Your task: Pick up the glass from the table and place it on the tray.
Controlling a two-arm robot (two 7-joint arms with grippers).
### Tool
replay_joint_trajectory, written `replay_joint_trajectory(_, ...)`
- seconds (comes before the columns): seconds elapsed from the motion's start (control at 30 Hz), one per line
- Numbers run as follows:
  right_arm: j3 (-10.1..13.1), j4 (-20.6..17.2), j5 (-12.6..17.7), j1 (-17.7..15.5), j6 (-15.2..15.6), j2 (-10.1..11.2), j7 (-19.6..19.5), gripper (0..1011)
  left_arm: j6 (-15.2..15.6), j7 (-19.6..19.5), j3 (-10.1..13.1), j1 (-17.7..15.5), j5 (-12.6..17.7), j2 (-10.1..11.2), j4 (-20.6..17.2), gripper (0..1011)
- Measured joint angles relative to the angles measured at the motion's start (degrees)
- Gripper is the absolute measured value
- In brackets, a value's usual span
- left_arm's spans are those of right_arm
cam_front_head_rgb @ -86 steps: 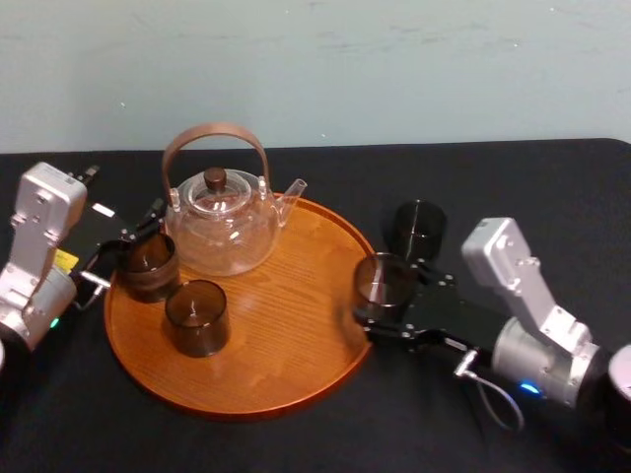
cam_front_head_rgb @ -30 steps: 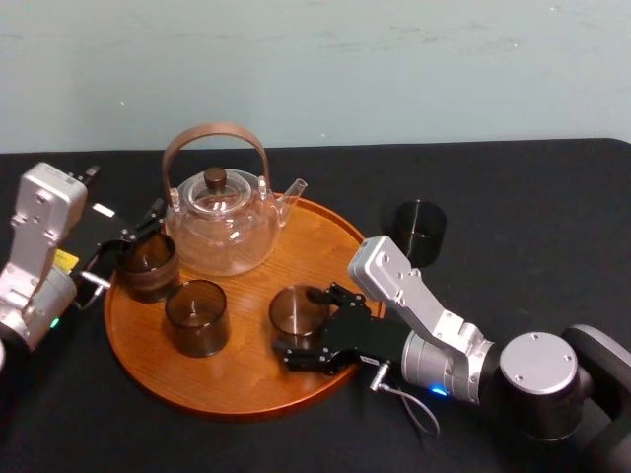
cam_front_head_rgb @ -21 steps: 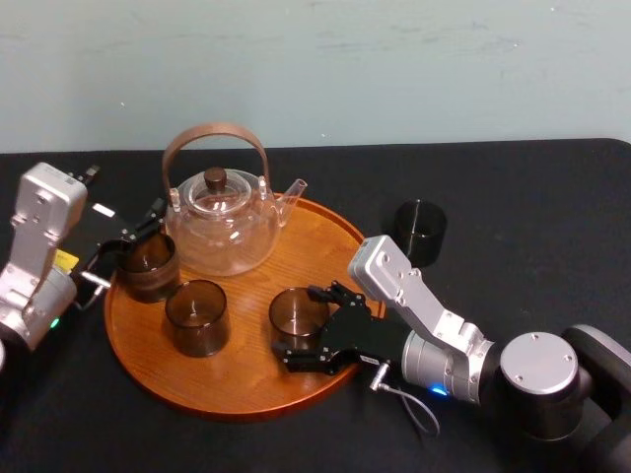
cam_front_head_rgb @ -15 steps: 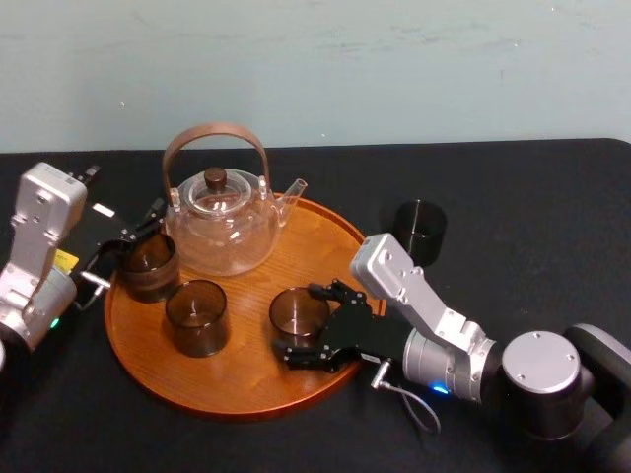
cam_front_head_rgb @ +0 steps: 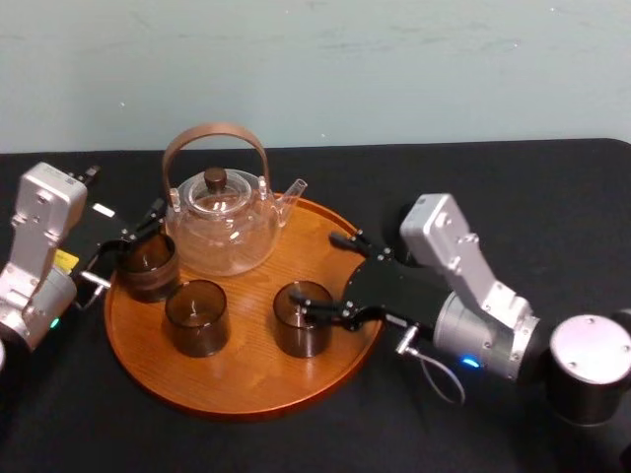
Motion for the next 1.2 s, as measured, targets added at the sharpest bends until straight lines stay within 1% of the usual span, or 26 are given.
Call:
replay_joint_trajectory(0.2, 2.2, -3.5, 1.8, -2.1, -1.2, 2.1, -0.1, 1002, 0.0, 0.0, 0.0, 0.0, 0.0, 0.0, 0.0, 1001)
replay_joint_trajectory(0.23, 2.2, -3.5, 1.8, -2.1, -1.2, 2.1, -0.1, 1002, 0.0, 0.0, 0.0, 0.0, 0.0, 0.0, 0.0, 1001)
replay_joint_trajectory(0.4, 4.0, -4.7, 3.6, -3.5, -1.8, 3.4, -0.2, 1002, 0.0, 0.0, 0.0, 0.0, 0.0, 0.0, 0.0, 1001)
replay_joint_trajectory(0.53, 5.4, -5.2, 5.0, -4.6, -1.9, 4.2, -0.5, 1002, 0.0, 0.0, 0.0, 0.0, 0.0, 0.0, 0.0, 1001)
replay_joint_trajectory(0.57, 6.1, -5.3, 5.6, -5.2, -2.0, 4.5, -0.7, 1002, 0.0, 0.0, 0.0, 0.0, 0.0, 0.0, 0.0, 1001)
replay_joint_trajectory(0.67, 7.2, -5.5, 6.5, -6.1, -2.0, 5.1, -1.2, 1002, 0.0, 0.0, 0.0, 0.0, 0.0, 0.0, 0.0, 1001)
replay_joint_trajectory(0.77, 9.2, -5.6, 7.8, -7.6, -1.6, 5.8, -2.3, 1002, 0.0, 0.0, 0.0, 0.0, 0.0, 0.0, 0.0, 1001)
replay_joint_trajectory(0.83, 10.1, -5.6, 8.4, -8.2, -1.2, 6.1, -2.7, 1002, 0.0, 0.0, 0.0, 0.0, 0.0, 0.0, 0.0, 1001)
replay_joint_trajectory(0.87, 11.0, -5.6, 9.1, -8.7, -0.9, 6.3, -3.0, 1002, 0.0, 0.0, 0.0, 0.0, 0.0, 0.0, 0.0, 1001)
replay_joint_trajectory(1.0, 12.8, -5.2, 10.3, -9.9, -0.1, 6.8, -3.9, 1002, 0.0, 0.0, 0.0, 0.0, 0.0, 0.0, 0.0, 1001)
replay_joint_trajectory(1.2, 14.3, -3.7, 10.4, -11.0, 0.7, 7.3, -5.2, 1002, 0.0, 0.0, 0.0, 0.0, 0.0, 0.0, 0.0, 1001)
